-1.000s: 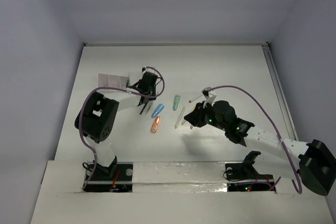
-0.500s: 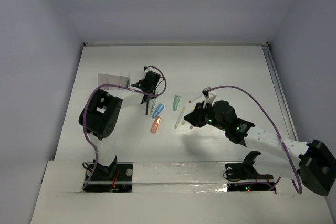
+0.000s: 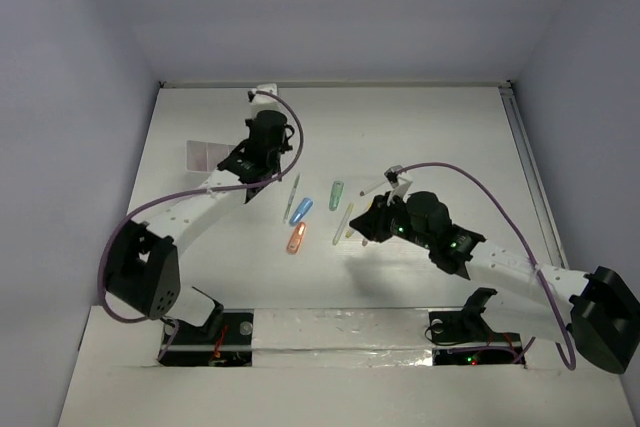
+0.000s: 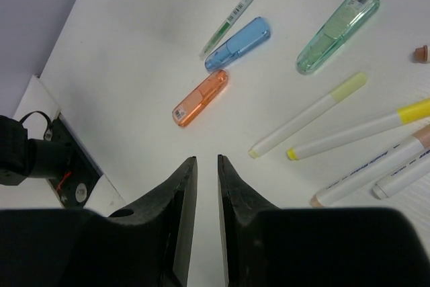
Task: Sort the stationery into containers
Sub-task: Pick up the pen from the center of the board, then place the pen in the storage box.
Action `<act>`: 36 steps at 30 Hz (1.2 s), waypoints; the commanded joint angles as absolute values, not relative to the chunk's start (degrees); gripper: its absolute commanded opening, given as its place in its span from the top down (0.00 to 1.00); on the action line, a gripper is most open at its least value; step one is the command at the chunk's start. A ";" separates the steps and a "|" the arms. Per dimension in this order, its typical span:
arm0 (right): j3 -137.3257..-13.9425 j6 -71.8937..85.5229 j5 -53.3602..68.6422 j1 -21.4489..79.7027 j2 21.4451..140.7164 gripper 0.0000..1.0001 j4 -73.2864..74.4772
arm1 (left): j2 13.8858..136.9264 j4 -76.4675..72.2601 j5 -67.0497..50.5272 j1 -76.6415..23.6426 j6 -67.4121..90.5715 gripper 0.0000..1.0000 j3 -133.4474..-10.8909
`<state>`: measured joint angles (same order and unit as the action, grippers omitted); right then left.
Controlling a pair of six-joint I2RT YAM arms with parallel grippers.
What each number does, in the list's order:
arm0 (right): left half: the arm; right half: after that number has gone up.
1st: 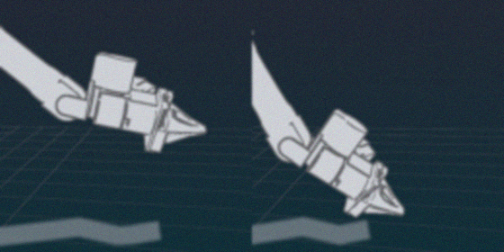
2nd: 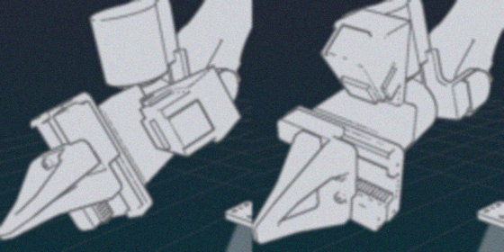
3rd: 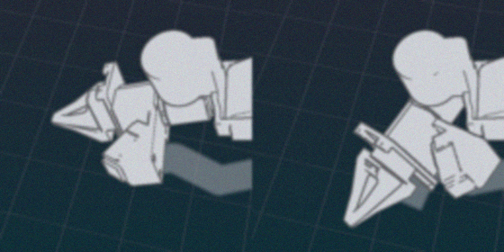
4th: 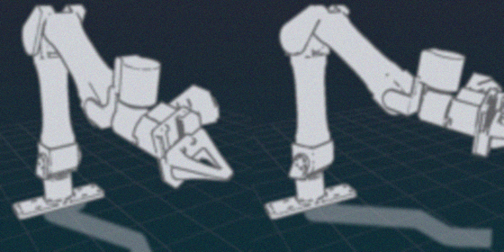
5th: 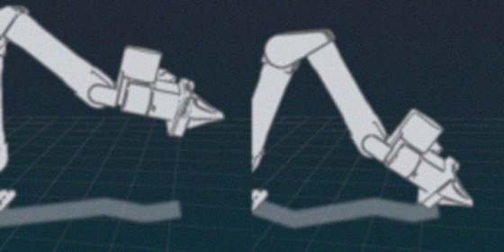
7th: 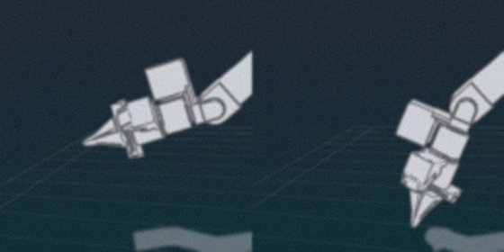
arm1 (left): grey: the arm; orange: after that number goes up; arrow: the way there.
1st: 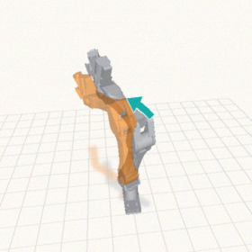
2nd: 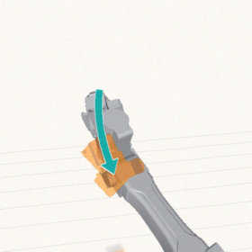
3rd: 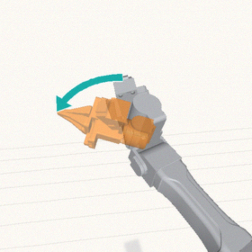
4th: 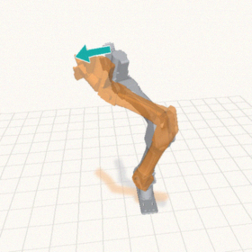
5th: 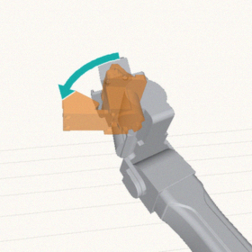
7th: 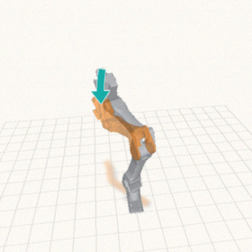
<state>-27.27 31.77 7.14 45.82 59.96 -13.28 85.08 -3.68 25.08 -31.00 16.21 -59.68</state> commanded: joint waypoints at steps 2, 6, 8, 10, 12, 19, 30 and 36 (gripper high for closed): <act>-27.07 31.55 7.03 46.23 57.05 0.75 -16.52 | 81.91 -12.64 33.39 -28.05 15.03 1.00 -62.40; -26.81 31.46 6.68 46.23 55.55 0.76 -16.35 | 84.54 -16.08 29.21 -19.63 16.25 1.00 -62.05; -26.72 31.29 6.68 46.23 55.37 0.76 -16.08 | 85.43 -18.09 27.17 -16.89 16.70 1.00 -61.70; -26.54 31.03 6.50 46.23 55.28 0.76 -15.91 | 86.48 -19.77 26.72 -14.78 15.30 1.00 -61.44; -26.63 30.94 6.24 46.23 55.37 0.76 -15.82 | 87.36 -22.32 26.80 -14.24 13.37 1.00 -61.35; -26.63 30.85 6.50 46.23 56.07 0.77 -16.52 | 90.78 -28.21 28.39 -14.24 9.23 1.00 -61.78; -26.28 30.94 5.89 46.23 56.25 0.77 -16.87 | 94.48 -35.68 30.85 -14.24 2.55 1.00 -54.76; -26.37 31.03 5.45 46.23 56.25 0.77 -16.88 | 94.66 -37.70 32.34 -14.24 1.05 1.00 -52.91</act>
